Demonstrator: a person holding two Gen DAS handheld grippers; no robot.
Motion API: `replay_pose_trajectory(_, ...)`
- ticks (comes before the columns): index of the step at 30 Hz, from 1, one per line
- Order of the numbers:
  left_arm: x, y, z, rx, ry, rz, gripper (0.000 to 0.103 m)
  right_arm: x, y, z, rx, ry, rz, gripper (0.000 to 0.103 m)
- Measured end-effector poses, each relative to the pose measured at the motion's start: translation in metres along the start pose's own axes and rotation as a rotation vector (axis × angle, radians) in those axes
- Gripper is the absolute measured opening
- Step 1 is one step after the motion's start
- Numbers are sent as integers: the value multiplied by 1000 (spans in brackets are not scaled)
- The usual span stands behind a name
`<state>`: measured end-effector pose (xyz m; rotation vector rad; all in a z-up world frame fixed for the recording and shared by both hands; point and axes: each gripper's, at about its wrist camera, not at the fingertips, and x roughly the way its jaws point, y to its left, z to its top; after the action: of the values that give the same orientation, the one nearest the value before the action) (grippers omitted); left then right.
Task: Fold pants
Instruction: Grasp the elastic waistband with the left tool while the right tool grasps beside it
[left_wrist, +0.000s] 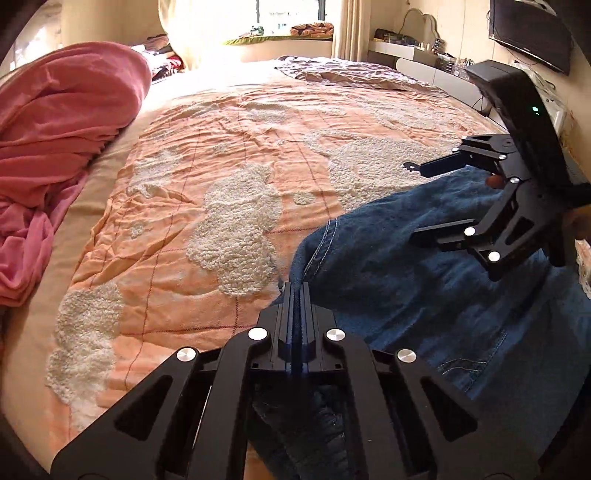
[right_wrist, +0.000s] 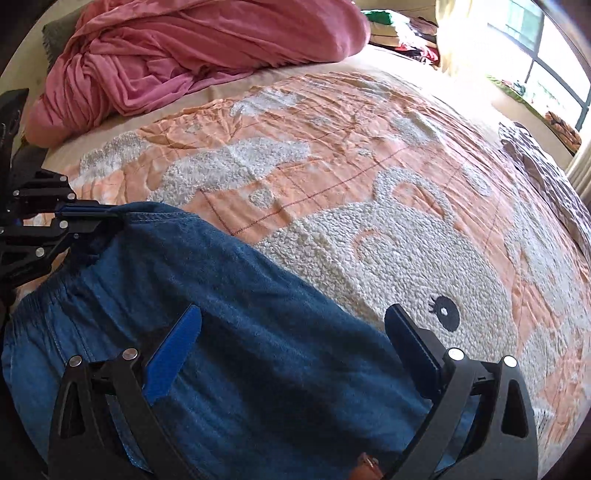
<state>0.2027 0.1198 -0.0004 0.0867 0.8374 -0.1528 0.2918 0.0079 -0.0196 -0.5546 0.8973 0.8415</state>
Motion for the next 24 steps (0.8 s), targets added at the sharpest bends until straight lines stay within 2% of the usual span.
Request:
replay_pose_trajectory(3, 7, -3, -3, 47, 15, 28, 0, 8, 4, 8, -67, 28, -29, 99)
replay_pose_trajectory(6, 11, -3, -8, 62, 28, 34, 3, 10, 6, 13, -95, 20, -35, 99)
replay_pose_trajectory(7, 12, -1, -8, 55, 29, 30, 4, 9, 6, 14, -98, 14, -19, 99)
replay_pose_trajectory(11, 18, 12, -11, 0, 52, 36, 25, 17, 10, 16, -105, 23, 19, 98)
replay_pose_trajectory(14, 25, 20, -12, -51, 74, -3, 23, 27, 11, 17, -106, 45, 27, 95)
replay_pose_trajectory(15, 27, 21, -12, -63, 80, -24, 11, 30, 11, 17, -100, 49, 33, 84)
replay_pose_trajectory(16, 27, 22, -12, -79, 85, -54, 9, 31, 10, 17, -91, 50, 71, 67)
replay_pose_trajectory(17, 26, 21, -12, -81, 84, -51, 7, 30, 11, 16, -88, 45, 97, 62)
replay_pose_trajectory(18, 23, 18, -11, -70, 76, -46, 5, 28, 14, 15, -90, 38, 111, 52)
replay_pose_trajectory(19, 19, 15, -10, -55, 53, -41, 4, 25, 17, 13, -99, 30, 122, 38)
replay_pose_trajectory(22, 0, 8, -7, -35, -22, -49, 4, 15, 22, 6, -125, 2, 92, 17)
replay_pose_trajectory(24, -12, 4, -6, -23, -56, -60, 4, 4, 22, 0, -116, -31, 82, 12)
